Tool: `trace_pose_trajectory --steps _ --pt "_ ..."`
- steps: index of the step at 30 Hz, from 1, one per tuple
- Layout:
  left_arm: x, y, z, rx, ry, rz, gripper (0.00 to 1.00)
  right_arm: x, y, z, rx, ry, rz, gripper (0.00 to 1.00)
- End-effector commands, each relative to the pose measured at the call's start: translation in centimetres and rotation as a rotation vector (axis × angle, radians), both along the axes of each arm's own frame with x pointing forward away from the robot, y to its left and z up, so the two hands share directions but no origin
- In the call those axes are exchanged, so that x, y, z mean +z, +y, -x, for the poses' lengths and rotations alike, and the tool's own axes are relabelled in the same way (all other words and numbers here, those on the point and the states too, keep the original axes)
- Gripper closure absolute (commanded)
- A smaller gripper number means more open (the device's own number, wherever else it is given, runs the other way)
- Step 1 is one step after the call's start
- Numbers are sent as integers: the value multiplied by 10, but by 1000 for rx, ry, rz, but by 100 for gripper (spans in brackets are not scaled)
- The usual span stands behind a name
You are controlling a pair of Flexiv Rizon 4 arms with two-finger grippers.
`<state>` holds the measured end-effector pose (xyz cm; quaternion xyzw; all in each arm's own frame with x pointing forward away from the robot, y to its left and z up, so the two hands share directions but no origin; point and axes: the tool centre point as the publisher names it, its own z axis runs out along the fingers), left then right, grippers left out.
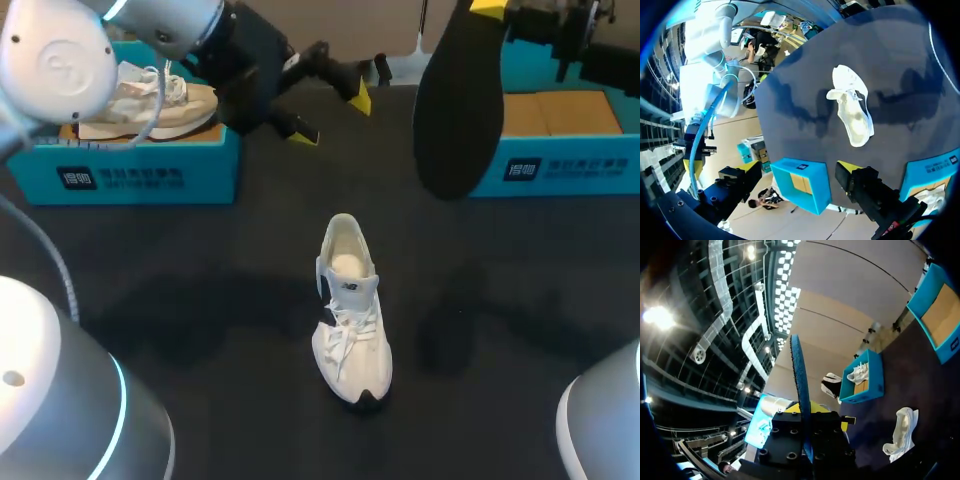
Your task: Take the shoe out of the shoebox, open the shoe tongue, remove and reinsert the insole, then place the shoe into the shoebox
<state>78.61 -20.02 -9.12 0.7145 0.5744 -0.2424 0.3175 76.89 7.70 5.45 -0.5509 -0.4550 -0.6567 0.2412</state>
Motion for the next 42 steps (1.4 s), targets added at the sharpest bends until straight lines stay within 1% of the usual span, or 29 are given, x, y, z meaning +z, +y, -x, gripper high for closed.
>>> trace_pose_trajectory --steps 1,11,12,13,14,15,16,18,21,22,23,26,30,35,38,42 --pt "-3 2 1 -1 -3 19 0 1 6 -4 -6 2 1 100" --pt "-3 2 1 -1 -3 19 0 1 6 -4 -6 2 1 100" --pt "-3 2 1 -1 -3 19 0 1 5 -6 -8 9 -37 100" --pt "1 3 0 10 -24 56 0 2 4 -7 -8 7 -41 100" --pt "3 3 -2 20 -34 65 0 3 3 -9 -5 7 -52 100" --pt "7 5 -5 38 -46 91 0 4 3 -11 5 18 -86 100" --pt "9 5 -7 40 -47 104 0 4 2 -13 8 26 -90 100" --pt "18 8 -13 51 -80 135 0 4 -1 -19 28 61 -127 100" --pt "29 12 -16 55 -98 205 0 4 -4 -27 54 111 -130 100" --pt "33 14 -17 60 -114 228 0 4 -6 -31 54 139 -96 100" --pt "35 16 -17 66 -127 243 0 5 -7 -33 60 144 -90 100" --pt "43 21 -19 89 -160 313 0 7 -11 -43 72 191 -89 100" --pt "50 22 -16 87 -182 392 0 5 -13 -54 77 260 -91 100" --pt "51 20 -11 62 -162 481 0 -6 -9 -70 97 348 -86 100" --pt "51 19 -9 79 -143 513 0 -11 -5 -77 105 358 -88 100" --pt "58 18 -5 100 -107 591 0 -23 5 -88 125 390 -89 100"
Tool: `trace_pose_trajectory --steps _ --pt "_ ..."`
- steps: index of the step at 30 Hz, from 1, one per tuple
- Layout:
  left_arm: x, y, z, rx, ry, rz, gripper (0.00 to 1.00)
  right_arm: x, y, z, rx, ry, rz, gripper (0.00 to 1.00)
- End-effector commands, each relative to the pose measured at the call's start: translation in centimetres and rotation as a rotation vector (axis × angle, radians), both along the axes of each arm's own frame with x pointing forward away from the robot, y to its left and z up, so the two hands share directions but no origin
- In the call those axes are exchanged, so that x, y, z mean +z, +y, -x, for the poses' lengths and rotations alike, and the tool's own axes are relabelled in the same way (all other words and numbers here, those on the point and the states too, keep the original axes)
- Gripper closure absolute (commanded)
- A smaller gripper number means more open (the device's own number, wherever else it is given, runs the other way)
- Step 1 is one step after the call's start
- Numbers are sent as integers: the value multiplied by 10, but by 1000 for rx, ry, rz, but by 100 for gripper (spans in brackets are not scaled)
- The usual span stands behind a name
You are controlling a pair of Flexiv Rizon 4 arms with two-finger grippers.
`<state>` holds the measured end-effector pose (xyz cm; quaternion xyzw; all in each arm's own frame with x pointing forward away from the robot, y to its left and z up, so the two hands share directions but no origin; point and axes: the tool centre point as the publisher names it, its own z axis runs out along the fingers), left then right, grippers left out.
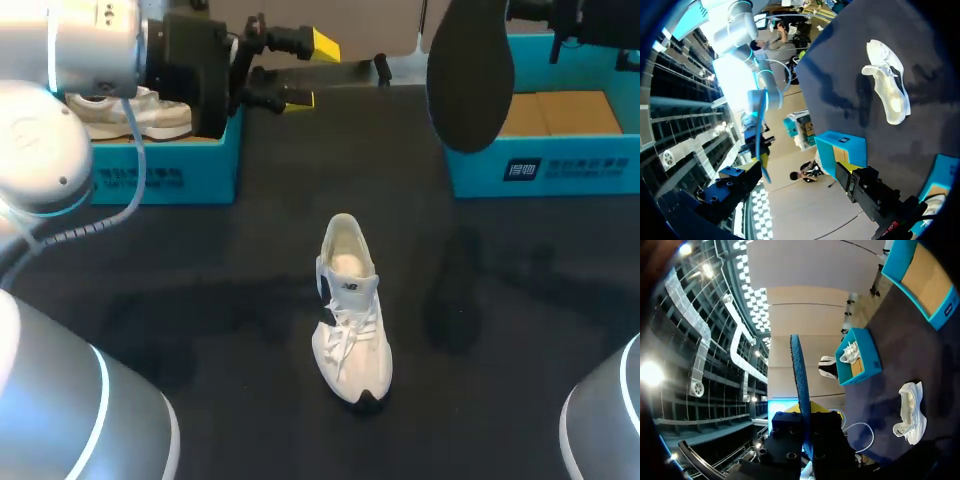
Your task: Take the shoe out of the shoebox, open the shoe tongue, remove and reinsert the insole, then place the shoe into the shoebox
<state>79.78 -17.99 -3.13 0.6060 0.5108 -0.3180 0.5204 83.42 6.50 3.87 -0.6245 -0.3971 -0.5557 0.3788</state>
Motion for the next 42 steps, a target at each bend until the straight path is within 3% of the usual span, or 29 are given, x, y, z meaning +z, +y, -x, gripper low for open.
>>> trace_pose_trajectory --steps 1,10,20,28,30,35,42 --pt "0 -3 7 12 9 123 0 -10 19 -24 35 34 16 100" --pt "2 -12 8 55 31 197 0 -31 49 -36 66 99 -23 100" --pt "3 -25 1 41 30 239 0 -47 87 -30 110 153 -65 100" --pt "2 -36 4 -13 61 256 0 -53 99 -26 143 162 -52 100" --pt "1 -39 6 -17 64 254 19 -54 101 -25 146 167 -55 100" --pt "-2 -43 10 -26 70 256 47 -56 103 -28 146 173 -55 100" --pt "-3 -47 10 -28 67 263 58 -55 110 -26 155 172 -62 100"
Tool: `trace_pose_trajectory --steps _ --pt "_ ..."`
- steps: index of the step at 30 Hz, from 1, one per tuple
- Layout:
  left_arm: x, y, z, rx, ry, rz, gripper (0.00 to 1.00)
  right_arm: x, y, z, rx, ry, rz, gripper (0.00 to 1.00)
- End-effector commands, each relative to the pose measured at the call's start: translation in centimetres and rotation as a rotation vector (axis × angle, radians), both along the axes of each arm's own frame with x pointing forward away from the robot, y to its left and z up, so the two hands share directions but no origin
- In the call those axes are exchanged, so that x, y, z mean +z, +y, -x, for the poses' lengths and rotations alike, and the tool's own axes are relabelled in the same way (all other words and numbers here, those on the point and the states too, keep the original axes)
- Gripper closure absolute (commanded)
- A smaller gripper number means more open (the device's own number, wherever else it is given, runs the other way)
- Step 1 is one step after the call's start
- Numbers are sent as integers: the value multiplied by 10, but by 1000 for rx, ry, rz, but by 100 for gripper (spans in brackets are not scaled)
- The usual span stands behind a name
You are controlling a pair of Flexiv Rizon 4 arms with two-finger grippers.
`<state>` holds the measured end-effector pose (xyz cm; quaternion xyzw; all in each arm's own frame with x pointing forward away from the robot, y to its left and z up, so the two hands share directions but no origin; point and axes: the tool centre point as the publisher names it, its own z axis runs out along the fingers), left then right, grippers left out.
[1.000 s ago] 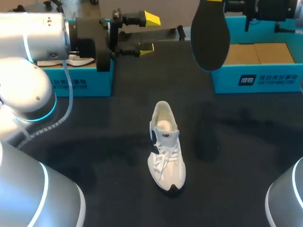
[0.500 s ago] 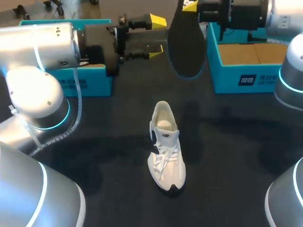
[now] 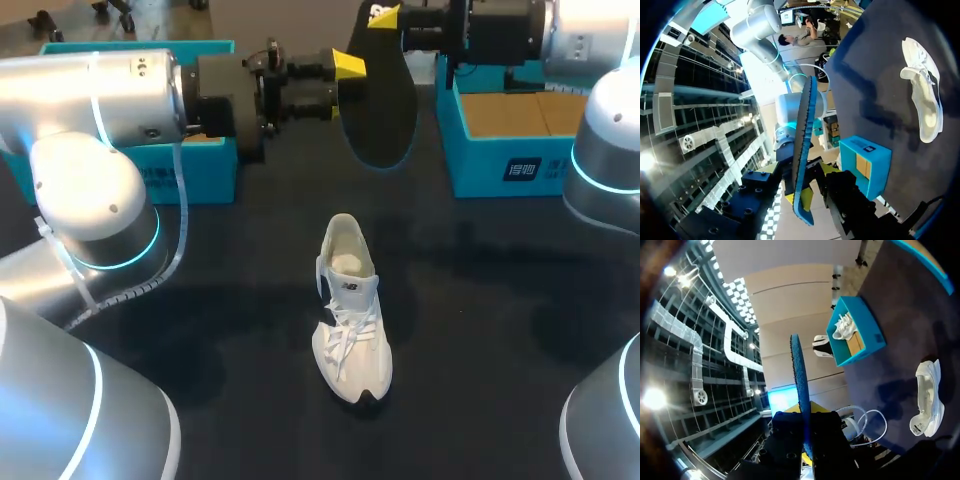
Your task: Take the shoe out of the shoebox, open the shoe tongue, remove and reinsert the insole, then place the shoe into the shoebox
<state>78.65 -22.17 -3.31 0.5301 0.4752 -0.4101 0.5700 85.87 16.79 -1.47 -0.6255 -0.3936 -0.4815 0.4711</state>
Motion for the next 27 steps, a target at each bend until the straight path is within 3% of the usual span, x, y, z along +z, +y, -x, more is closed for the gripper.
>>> trace_pose_trajectory --steps 1,5,6,7,8,12,13,14,15,27 --pt "-1 -6 -2 3 -5 7 60 -1 7 -1 1 2 -2 100" --pt "-1 -9 -2 1 -8 9 72 -2 7 0 0 6 -6 100" --pt "-1 -10 -3 2 -7 10 78 -2 8 1 0 7 -7 100" --pt "-1 -11 -3 4 -6 12 93 -1 9 2 -1 7 -13 100" --pt "-1 -11 -3 5 -5 12 100 -2 10 3 -1 7 -14 100" --pt "-2 -10 -2 5 -5 17 100 -2 7 7 -25 -14 -27 100" --pt "-2 -9 -1 4 -3 18 100 -2 5 9 -21 -26 -32 70" --pt "-1 -8 -1 4 -2 18 100 -2 4 10 -20 -33 -38 5" --pt "-1 -7 0 4 -2 19 100 -2 2 11 -28 -46 -34 0" --pt "-5 15 6 -14 76 35 100 -11 -36 35 62 -209 -54 0"
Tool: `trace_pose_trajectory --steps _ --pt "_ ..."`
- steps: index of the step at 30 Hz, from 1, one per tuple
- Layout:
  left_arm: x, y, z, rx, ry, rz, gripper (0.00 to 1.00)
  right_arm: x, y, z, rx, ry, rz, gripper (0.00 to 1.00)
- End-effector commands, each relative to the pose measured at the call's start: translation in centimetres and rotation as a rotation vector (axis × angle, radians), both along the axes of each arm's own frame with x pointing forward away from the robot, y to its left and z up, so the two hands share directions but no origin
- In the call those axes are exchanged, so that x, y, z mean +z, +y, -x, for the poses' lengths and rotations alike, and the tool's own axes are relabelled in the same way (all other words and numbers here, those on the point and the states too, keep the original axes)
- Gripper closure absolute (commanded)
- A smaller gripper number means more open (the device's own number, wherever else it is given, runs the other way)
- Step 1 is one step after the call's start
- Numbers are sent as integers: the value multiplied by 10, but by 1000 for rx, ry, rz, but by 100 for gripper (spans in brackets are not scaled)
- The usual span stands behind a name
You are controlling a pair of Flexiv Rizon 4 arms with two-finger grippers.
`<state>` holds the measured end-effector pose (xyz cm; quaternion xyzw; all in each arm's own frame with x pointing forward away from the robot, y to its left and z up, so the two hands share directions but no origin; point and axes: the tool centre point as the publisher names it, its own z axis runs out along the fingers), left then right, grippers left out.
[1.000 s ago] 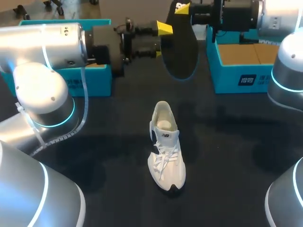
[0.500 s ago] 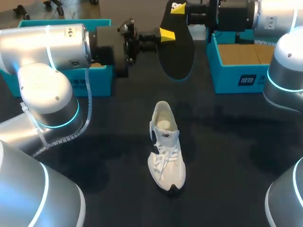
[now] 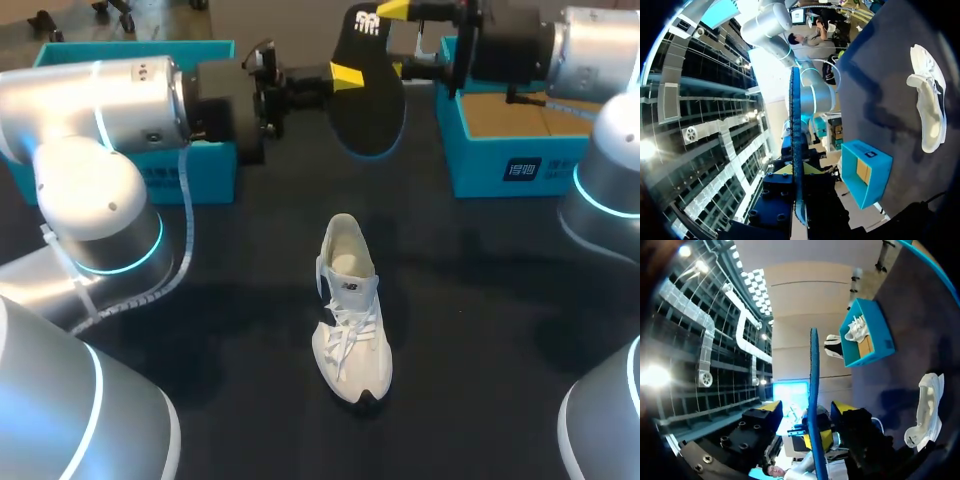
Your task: Take the shoe out of the shoebox, open the shoe tongue, remove and reinsert the insole, then place the shoe into the shoebox
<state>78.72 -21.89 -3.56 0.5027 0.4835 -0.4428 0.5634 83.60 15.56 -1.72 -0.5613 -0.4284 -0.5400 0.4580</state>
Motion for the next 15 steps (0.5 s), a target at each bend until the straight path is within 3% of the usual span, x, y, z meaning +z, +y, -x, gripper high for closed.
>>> trace_pose_trajectory --steps 1,11,15 --pt "-4 15 7 -7 4 -14 100 -9 -28 15 39 -47 14 0" --pt "-8 33 11 2 36 -45 100 -5 -65 33 79 -192 19 0" --pt "-6 39 10 6 40 -52 100 -7 -74 38 123 -176 65 0"
